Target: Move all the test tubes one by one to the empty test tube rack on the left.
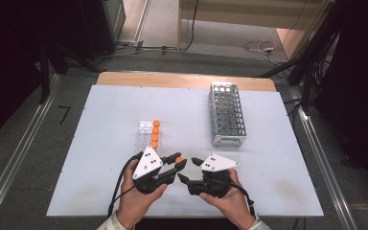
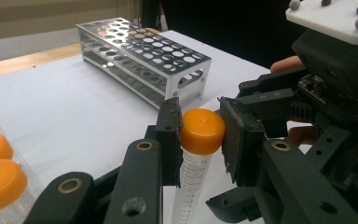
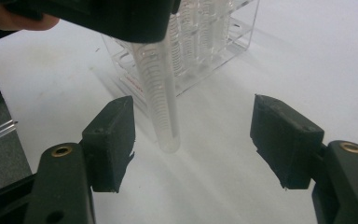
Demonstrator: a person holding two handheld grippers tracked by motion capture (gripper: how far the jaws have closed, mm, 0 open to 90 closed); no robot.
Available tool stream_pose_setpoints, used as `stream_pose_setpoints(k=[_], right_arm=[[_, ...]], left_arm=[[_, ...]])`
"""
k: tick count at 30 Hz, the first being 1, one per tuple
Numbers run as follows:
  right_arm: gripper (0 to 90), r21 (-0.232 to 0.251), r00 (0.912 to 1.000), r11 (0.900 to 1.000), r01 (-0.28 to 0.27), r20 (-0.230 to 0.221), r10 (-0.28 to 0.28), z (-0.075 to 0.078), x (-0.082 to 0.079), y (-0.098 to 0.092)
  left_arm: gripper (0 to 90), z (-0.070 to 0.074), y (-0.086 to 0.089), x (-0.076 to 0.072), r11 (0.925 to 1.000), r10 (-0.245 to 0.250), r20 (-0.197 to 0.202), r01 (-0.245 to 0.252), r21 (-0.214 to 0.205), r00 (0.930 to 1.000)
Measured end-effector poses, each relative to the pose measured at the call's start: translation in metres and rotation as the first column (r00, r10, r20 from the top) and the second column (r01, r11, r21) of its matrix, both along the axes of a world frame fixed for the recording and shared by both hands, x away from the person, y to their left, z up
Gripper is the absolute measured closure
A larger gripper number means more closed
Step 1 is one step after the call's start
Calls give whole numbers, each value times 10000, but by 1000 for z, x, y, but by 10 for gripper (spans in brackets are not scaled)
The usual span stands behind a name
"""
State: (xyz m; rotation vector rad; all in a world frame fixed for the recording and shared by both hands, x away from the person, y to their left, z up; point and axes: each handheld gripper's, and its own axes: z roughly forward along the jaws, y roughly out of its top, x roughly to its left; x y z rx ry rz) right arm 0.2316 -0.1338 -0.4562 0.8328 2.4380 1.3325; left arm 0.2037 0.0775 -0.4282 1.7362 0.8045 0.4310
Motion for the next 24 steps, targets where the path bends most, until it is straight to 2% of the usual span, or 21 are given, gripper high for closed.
stream_pose_setpoints(k=[8,24], right_arm=[[297,64,9998,9998,189,10,-189,1,0,-9],[300,-16,9993,9993,382,-7,-382,0,1,-16]], left_arm=[[703,12,17,2,9982,370,39,-368,-466,9993],[704,26,39,3,9931,884,209,-865,-797,9959]])
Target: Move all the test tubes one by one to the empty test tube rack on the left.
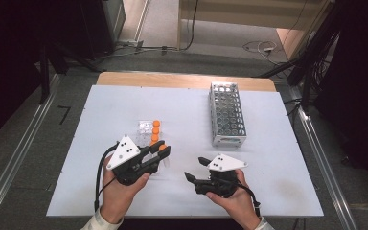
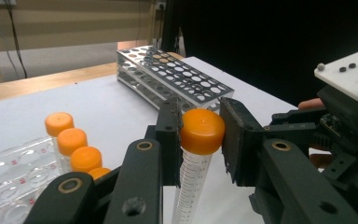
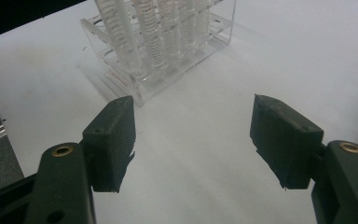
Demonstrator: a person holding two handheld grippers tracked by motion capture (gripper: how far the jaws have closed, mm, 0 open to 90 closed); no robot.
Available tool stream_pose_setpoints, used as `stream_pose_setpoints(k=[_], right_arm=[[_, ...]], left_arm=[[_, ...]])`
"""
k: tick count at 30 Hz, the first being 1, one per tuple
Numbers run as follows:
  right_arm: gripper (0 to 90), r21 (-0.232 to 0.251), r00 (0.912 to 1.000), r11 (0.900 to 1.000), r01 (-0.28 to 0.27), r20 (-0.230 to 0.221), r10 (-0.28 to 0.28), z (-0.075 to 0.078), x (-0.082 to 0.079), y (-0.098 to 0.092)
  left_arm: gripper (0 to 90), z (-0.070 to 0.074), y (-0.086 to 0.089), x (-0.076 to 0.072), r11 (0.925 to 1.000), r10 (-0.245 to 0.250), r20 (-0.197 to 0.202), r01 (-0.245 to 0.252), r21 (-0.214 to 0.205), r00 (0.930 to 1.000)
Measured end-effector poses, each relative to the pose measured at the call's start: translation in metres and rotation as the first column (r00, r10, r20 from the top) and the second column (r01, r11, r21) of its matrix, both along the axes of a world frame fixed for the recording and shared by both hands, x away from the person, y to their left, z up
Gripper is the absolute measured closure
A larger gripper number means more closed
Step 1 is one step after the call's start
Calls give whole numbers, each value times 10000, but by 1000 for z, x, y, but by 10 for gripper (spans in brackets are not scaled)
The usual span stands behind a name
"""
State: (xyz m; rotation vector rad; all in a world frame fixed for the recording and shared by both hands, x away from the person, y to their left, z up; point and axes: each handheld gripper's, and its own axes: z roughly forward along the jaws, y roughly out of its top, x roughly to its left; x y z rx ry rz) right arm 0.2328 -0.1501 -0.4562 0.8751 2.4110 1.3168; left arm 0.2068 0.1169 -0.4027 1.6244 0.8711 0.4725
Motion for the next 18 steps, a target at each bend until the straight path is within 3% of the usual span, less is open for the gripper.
stream_pose_setpoints(k=[18], right_arm=[[301,-23,9999,9999,105,-46,-105,-1,1,-1]], left_arm=[[703,6,22,3,9976,693,22,-693,74,9976]])
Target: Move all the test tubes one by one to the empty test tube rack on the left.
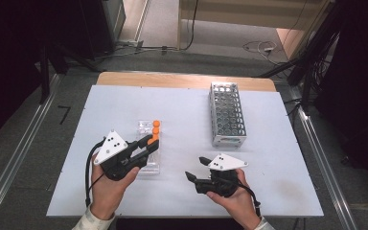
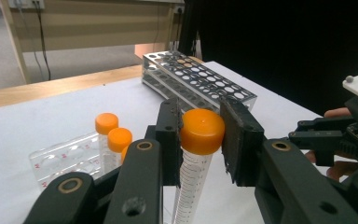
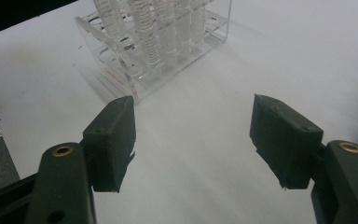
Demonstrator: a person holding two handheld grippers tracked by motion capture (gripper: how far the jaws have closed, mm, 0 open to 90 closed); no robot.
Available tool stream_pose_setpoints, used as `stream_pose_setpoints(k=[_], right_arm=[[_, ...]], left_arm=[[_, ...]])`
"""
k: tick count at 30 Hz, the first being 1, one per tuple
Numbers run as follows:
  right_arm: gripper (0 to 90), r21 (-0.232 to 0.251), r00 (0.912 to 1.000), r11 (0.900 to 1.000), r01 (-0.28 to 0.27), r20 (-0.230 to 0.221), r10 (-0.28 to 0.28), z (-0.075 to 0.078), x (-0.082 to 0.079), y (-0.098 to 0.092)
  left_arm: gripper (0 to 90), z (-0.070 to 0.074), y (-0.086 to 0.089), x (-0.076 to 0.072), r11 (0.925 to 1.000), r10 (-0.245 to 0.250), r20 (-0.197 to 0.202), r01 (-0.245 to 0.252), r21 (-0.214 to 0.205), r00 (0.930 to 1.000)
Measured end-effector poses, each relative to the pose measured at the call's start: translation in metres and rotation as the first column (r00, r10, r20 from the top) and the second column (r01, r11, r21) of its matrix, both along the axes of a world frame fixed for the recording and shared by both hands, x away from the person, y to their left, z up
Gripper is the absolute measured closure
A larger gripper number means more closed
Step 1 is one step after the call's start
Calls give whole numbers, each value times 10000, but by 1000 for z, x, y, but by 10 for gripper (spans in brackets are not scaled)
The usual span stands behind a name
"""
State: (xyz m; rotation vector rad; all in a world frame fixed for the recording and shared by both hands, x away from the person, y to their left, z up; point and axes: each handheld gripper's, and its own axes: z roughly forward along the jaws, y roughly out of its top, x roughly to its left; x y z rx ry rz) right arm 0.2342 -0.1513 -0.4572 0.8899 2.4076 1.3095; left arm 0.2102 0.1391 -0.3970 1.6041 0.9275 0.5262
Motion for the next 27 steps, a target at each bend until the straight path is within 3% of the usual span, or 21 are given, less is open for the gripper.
stream_pose_setpoints(k=[21,27], right_arm=[[302,-14,10000,10000,16,-31,-16,-1,0,0],[302,-31,10000,10000,-18,-47,18,-1,0,1]], left_arm=[[702,-9,1,4,9993,259,-86,-256,288,9996],[701,-17,-4,4,9972,414,-144,-404,622,9990]])
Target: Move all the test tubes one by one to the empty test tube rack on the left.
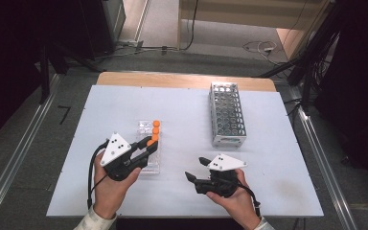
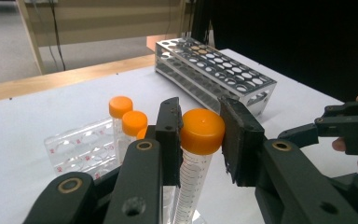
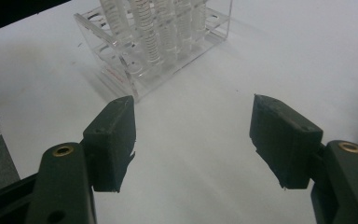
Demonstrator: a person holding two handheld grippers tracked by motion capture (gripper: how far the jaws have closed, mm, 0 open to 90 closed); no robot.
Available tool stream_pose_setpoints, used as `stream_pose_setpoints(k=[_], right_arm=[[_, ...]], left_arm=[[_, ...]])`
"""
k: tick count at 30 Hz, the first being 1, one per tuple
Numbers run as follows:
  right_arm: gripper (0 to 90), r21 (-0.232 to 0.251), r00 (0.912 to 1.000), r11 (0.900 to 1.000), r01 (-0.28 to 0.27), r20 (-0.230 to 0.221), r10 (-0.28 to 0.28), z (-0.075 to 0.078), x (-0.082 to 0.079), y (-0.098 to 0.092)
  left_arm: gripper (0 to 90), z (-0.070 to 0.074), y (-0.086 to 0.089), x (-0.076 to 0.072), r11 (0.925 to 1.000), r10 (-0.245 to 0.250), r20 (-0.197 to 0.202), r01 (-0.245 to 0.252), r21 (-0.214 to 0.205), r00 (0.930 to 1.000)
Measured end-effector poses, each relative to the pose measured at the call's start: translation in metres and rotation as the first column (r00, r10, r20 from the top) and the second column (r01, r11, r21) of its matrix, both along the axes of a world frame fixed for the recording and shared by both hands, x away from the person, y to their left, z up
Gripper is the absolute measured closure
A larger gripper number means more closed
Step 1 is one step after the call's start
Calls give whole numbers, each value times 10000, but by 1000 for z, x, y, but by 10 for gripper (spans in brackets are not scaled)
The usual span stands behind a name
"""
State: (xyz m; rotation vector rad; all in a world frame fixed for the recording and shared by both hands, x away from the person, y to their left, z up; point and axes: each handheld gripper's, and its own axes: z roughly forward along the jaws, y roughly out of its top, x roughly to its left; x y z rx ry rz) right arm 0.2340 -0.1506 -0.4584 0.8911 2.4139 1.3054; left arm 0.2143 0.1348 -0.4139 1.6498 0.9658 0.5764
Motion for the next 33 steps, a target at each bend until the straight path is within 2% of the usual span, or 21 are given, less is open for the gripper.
stream_pose_setpoints(k=[7,23,33], right_arm=[[302,-59,10000,10000,-14,41,14,0,0,0],[302,-146,10000,9999,-72,17,72,-2,-1,1],[303,-146,10000,9999,-81,4,81,-3,-1,2]], left_arm=[[701,-4,-2,-2,9997,216,-10,-216,119,9998],[694,-11,-5,-3,9988,242,-208,-233,439,9995],[616,-11,-5,-4,9986,271,-205,-262,458,9994]])
